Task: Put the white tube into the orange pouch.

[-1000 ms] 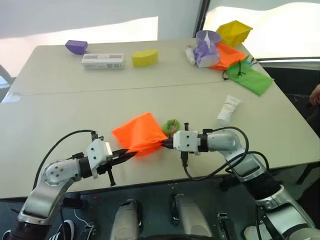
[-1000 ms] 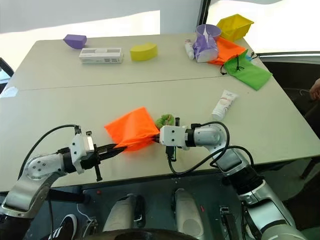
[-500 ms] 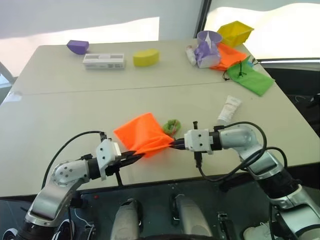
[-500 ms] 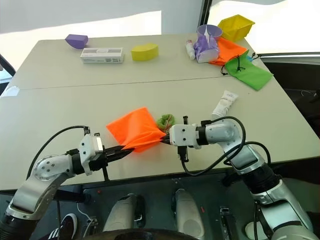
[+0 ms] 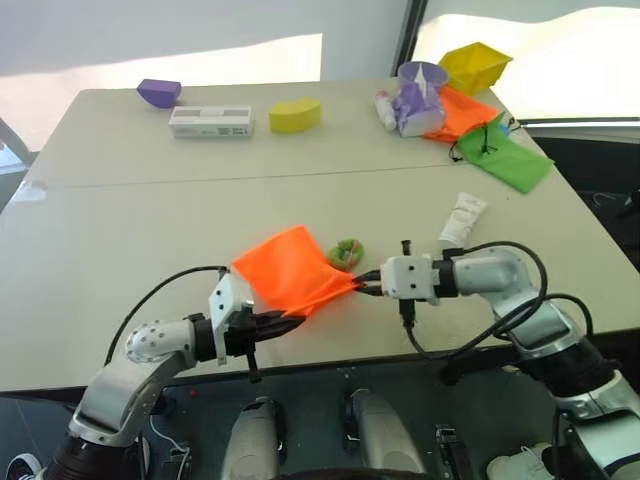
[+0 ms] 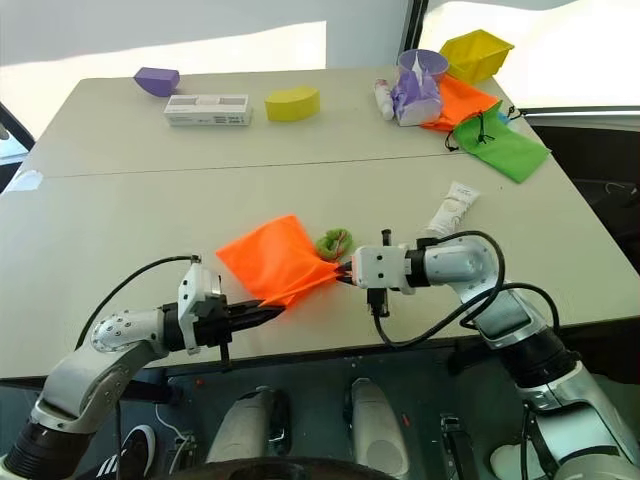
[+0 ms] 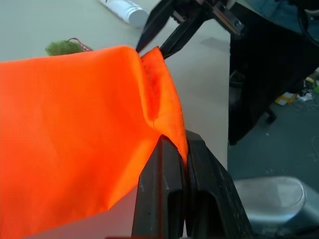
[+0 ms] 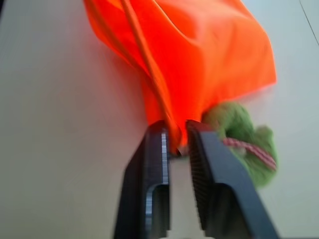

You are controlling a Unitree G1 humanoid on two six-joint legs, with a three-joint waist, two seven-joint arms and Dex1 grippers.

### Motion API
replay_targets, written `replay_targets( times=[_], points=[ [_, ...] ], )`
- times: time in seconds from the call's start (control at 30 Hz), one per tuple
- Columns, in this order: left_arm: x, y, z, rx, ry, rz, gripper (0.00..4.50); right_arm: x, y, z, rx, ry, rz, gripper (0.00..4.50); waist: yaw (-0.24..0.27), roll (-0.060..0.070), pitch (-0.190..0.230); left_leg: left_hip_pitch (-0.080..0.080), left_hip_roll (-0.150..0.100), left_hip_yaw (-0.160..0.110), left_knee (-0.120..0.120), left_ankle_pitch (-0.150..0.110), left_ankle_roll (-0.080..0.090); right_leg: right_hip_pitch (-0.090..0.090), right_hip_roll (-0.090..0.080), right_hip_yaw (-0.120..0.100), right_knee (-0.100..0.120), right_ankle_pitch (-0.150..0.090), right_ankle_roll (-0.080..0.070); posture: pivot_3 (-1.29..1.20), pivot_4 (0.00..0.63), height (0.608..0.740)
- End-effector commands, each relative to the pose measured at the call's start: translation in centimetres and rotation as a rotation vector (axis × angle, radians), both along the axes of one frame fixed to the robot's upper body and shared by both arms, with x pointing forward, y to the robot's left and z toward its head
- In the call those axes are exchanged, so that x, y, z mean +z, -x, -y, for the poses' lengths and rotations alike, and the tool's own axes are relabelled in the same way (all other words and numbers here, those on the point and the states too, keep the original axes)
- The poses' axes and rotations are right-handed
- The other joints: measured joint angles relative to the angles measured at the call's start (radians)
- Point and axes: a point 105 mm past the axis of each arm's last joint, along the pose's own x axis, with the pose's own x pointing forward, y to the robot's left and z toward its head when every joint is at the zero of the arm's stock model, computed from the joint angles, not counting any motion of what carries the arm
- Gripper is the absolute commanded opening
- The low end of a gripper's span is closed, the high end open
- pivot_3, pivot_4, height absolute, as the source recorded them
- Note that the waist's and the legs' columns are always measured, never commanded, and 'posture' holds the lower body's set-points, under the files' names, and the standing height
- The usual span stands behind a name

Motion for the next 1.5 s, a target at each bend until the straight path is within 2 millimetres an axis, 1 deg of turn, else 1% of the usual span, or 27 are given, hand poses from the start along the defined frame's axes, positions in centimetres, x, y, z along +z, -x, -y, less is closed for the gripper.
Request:
replay_targets(
  times=[0.03, 0.1, 0.2, 0.27, 0.33, 0.37, 0.43, 0.5, 0.53, 0.63, 0.83, 0.93, 1.0, 1.03, 1.13, 1.23, 1.3, 1.4, 1.5],
  points=[
    [0.6, 0.4, 0.7, -0.029, 0.033, -0.012, 0.00, 1.8, 1.3, 0.1, 0.001, -0.091, -0.091, 2.32, 0.000, 0.000, 0.000, 0.000, 0.000, 0.000, 0.000, 0.000, 0.000, 0.000, 0.000, 0.000, 0.000, 0.000, 0.000, 0.00, 0.150, 0.740],
    [1.0, 0.1, 0.7, -0.009, 0.063, -0.023, 0.00, 2.9, 1.7, 0.3, -0.026, -0.174, -0.137, 3.26, 0.001, 0.000, 0.000, 0.000, 0.000, 0.000, 0.000, 0.000, 0.000, 0.000, 0.000, 0.000, 0.000, 0.000, 0.000, 0.00, 0.150, 0.740],
    [1.3, -0.1, 0.6, 0.003, 0.082, -0.032, 0.00, 4.5, 1.0, 1.4, -0.125, -0.298, -0.133, 3.26, -0.001, 0.000, 0.000, 0.000, 0.000, -0.001, 0.000, 0.000, 0.000, 0.000, 0.000, 0.000, 0.000, -0.001, 0.001, 0.00, 0.150, 0.740],
    [1.4, -0.1, 0.6, 0.005, 0.095, -0.038, 0.00, 4.6, -0.7, 3.3, -0.277, -0.339, -0.075, 3.26, -0.001, 0.000, 0.000, 0.000, 0.000, -0.001, 0.001, 0.000, 0.000, 0.001, 0.000, 0.000, 0.000, 0.000, 0.001, 0.00, 0.150, 0.740],
    [1.4, -0.1, 0.7, 0.004, 0.082, -0.024, 0.00, 4.5, -1.6, 4.9, -0.400, -0.402, -0.091, 3.26, -0.001, 0.000, 0.000, 0.001, -0.001, -0.002, 0.001, 0.000, 0.000, 0.001, 0.000, 0.000, 0.000, 0.000, 0.001, 0.00, 0.150, 0.740],
    [1.4, -0.1, 0.7, 0.005, 0.081, -0.021, 0.00, 4.4, -1.8, 5.3, -0.433, -0.406, -0.084, 3.26, -0.001, 0.000, 0.000, 0.001, -0.001, -0.002, 0.001, 0.000, 0.000, 0.001, -0.001, 0.000, 0.000, 0.000, 0.001, 0.00, 0.150, 0.740],
    [1.2, -0.1, 0.8, 0.006, 0.072, -0.021, 0.00, 4.3, -1.4, 5.0, -0.429, -0.424, -0.087, 3.26, -0.001, 0.000, 0.000, 0.001, -0.001, -0.002, 0.001, 0.000, 0.000, 0.001, -0.001, 0.000, 0.000, 0.000, 0.001, 0.00, 0.150, 0.740],
    [1.0, 0.0, 0.8, 0.004, 0.067, -0.018, 0.00, 4.0, -0.9, 3.3, -0.370, -0.399, -0.044, 3.26, -0.002, 0.000, 0.000, 0.000, -0.001, -0.002, 0.000, 0.000, 0.000, 0.001, 0.000, 0.000, 0.000, -0.001, 0.001, 0.00, 0.150, 0.740],
    [1.0, 0.0, 0.8, 0.001, 0.061, -0.015, 0.00, 3.9, -1.0, 2.8, -0.363, -0.397, -0.033, 3.26, -0.005, 0.000, 0.000, 0.000, -0.001, -0.002, 0.000, 0.000, 0.000, 0.001, 0.000, 0.000, 0.000, -0.001, 0.001, 0.00, 0.150, 0.740],
    [0.8, 0.2, 0.5, 0.009, 0.048, -0.012, 0.00, 3.7, -2.2, 1.7, -0.378, -0.415, -0.010, 3.26, -0.008, 0.000, 0.000, 0.000, 0.000, -0.002, 0.000, 0.000, 0.000, 0.000, 0.002, 0.000, 0.000, -0.001, 0.001, 0.00, 0.150, 0.740],
    [0.4, 0.5, -0.2, 0.025, 0.017, -0.004, 0.00, 3.2, -3.3, -0.3, -0.340, -0.417, 0.007, 3.26, -0.004, 0.000, 0.000, 0.000, 0.000, -0.003, 0.000, 0.000, 0.000, 0.000, 0.001, 0.000, 0.001, 0.000, 0.000, 0.00, 0.150, 0.740],
    [0.3, 0.7, -0.3, 0.033, 0.013, -0.007, 0.00, 3.3, -3.9, -1.3, -0.335, -0.451, 0.000, 3.26, -0.004, 0.000, 0.000, 0.000, 0.001, -0.003, 0.000, 0.000, 0.000, 0.000, 0.000, 0.000, 0.000, 0.000, 0.000, 0.00, 0.150, 0.740],
    [0.0, 0.8, -0.5, 0.038, -0.002, -0.011, 0.00, 3.5, -4.6, -2.2, -0.352, -0.518, -0.052, 3.26, -0.007, 0.000, 0.000, -0.001, 0.001, -0.002, 0.000, 0.000, 0.000, 0.000, -0.001, 0.000, -0.001, 0.000, 0.000, 0.00, 0.150, 0.740],
    [-0.2, 0.9, -0.5, 0.040, -0.005, -0.015, 0.00, 3.3, -5.1, -2.6, -0.370, -0.528, -0.072, 3.26, -0.008, 0.000, 0.000, -0.001, 0.001, -0.002, 0.000, 0.000, 0.000, -0.001, -0.001, 0.001, 0.000, 0.000, -0.001, 0.00, 0.150, 0.740],
    [-0.4, 0.9, -0.6, 0.045, -0.017, -0.008, 0.00, 2.4, -5.7, -3.6, -0.378, -0.507, -0.088, 3.26, -0.007, 0.000, 0.000, -0.001, 0.001, -0.002, 0.000, 0.000, 0.000, -0.001, 0.000, 0.001, 0.000, 0.002, -0.003, 0.00, 0.150, 0.740],
    [-0.4, 0.7, -0.7, 0.056, -0.018, -0.004, 0.00, 2.4, -5.9, -5.9, -0.343, -0.553, -0.140, 3.26, -0.005, 0.000, 0.000, -0.001, 0.001, -0.003, -0.001, 0.000, 0.000, -0.001, 0.000, 0.000, 0.000, 0.002, -0.003, 0.00, 0.150, 0.740],
    [-0.3, 0.7, -0.7, 0.056, -0.013, 0.000, 0.00, 2.4, -6.9, -6.9, -0.390, -0.600, -0.189, 3.26, -0.008, 0.000, 0.000, -0.001, 0.001, -0.003, -0.001, 0.000, 0.000, -0.001, 0.000, 0.000, 0.001, 0.002, -0.004, 0.00, 0.150, 0.740],
    [-0.4, 0.7, -0.6, 0.057, -0.017, 0.002, 0.00, 1.7, -8.5, -8.6, -0.484, -0.613, -0.239, 3.26, -0.020, 0.000, 0.000, -0.001, 0.002, -0.002, -0.001, 0.000, 0.000, -0.001, 0.000, 0.000, 0.001, 0.002, -0.004, 0.00, 0.150, 0.740],
    [-0.4, 0.7, -0.6, 0.060, -0.017, 0.004, 0.00, 1.3, -9.3, -10.0, -0.524, -0.616, -0.276, 3.26, -0.026, 0.001, 0.000, -0.001, 0.002, -0.002, -0.001, 0.000, 0.000, -0.001, 0.000, 0.000, 0.001, 0.003, -0.004, 0.00, 0.150, 0.740]
  ],
)
